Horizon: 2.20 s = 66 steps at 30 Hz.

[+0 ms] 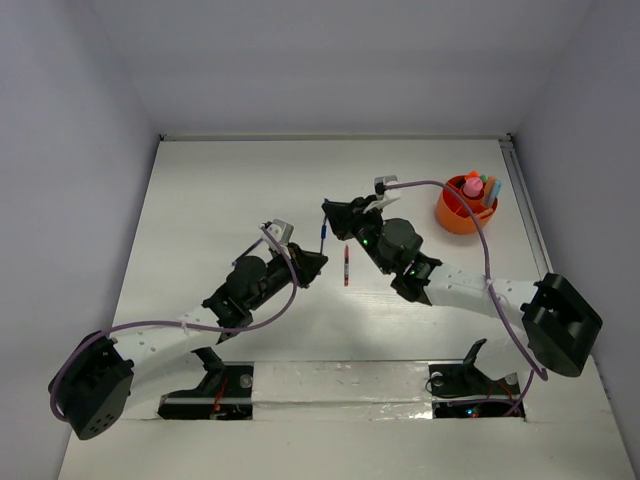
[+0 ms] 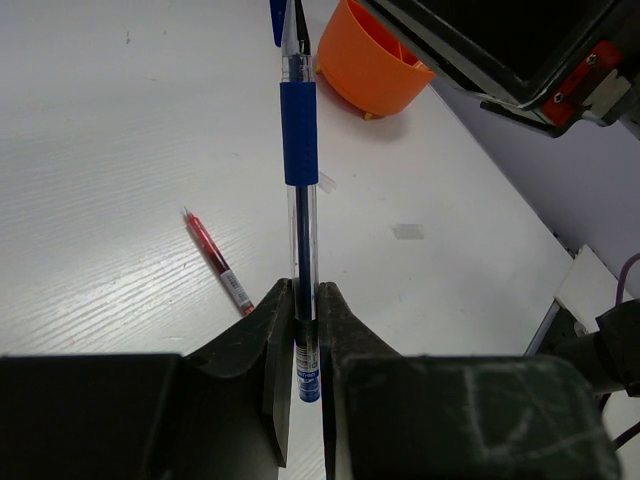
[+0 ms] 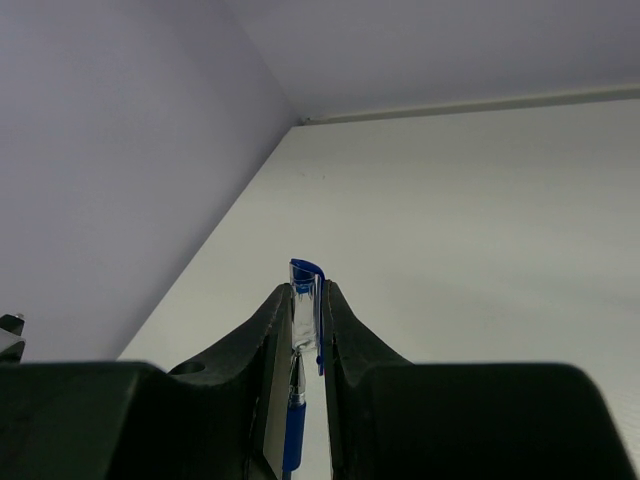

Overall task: Sort the stationery into containers
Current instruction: Close the pen cap on the pen.

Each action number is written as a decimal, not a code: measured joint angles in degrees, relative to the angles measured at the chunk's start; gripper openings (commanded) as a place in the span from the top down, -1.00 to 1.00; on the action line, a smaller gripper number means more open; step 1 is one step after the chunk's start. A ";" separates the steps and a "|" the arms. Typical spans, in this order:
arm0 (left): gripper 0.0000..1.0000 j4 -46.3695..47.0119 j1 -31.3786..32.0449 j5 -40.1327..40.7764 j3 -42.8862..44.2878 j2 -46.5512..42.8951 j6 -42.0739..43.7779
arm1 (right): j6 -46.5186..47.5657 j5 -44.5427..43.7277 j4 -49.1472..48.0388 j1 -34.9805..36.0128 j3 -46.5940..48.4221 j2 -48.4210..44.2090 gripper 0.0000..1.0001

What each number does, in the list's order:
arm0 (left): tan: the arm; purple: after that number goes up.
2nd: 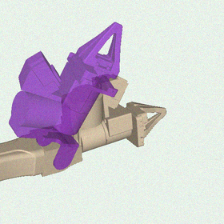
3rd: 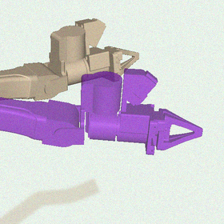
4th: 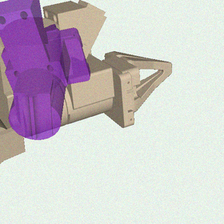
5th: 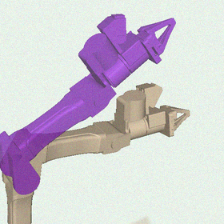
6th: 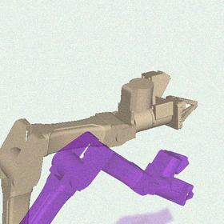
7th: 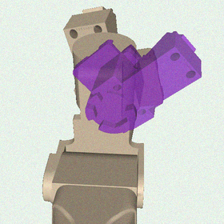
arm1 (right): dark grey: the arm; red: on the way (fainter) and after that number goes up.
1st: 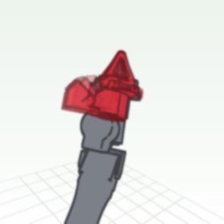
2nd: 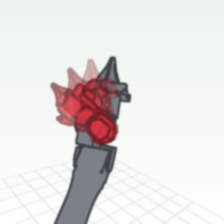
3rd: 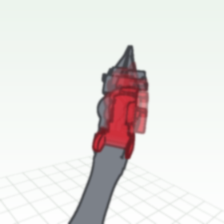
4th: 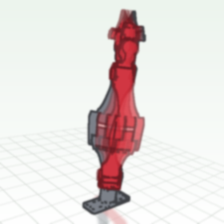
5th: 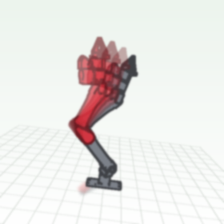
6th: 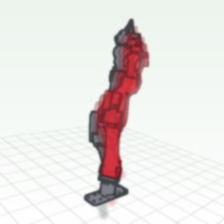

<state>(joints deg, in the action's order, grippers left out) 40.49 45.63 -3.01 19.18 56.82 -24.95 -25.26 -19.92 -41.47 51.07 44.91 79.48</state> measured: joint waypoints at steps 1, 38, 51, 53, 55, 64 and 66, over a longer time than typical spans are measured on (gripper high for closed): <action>1.00 -0.02 0.00 0.04 0.00 -0.07 0.00 | -0.02 0.00 0.02 0.00 0.00 0.22 1.00; 1.00 -5.44 0.92 -2.36 1.40 -2.71 -3.23 | -3.72 0.00 -4.15 3.19 -9.64 -6.05 1.00; 1.00 -16.48 1.57 -9.51 7.23 -5.57 -5.90 | -5.51 1.77 -1.14 3.48 -15.10 -16.09 1.00; 1.00 -16.83 1.57 -10.05 7.23 -5.55 -6.10 | -5.88 2.49 -0.02 3.48 -15.19 -16.79 1.00; 1.00 -17.00 1.62 -10.58 7.23 -5.44 -6.25 | -6.21 3.02 0.87 3.45 -15.23 -17.22 1.00; 1.00 -17.57 1.99 -12.59 7.23 -3.17 -6.38 | -9.29 4.74 2.19 3.48 -17.55 -18.80 1.00; 1.00 -18.49 2.01 -12.72 7.45 -3.04 -6.12 | -10.08 4.50 1.99 3.82 -18.25 -18.82 1.00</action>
<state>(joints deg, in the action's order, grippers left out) 22.00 47.64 -15.73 26.63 53.78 -31.07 -35.33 -15.42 -39.48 54.89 26.65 60.66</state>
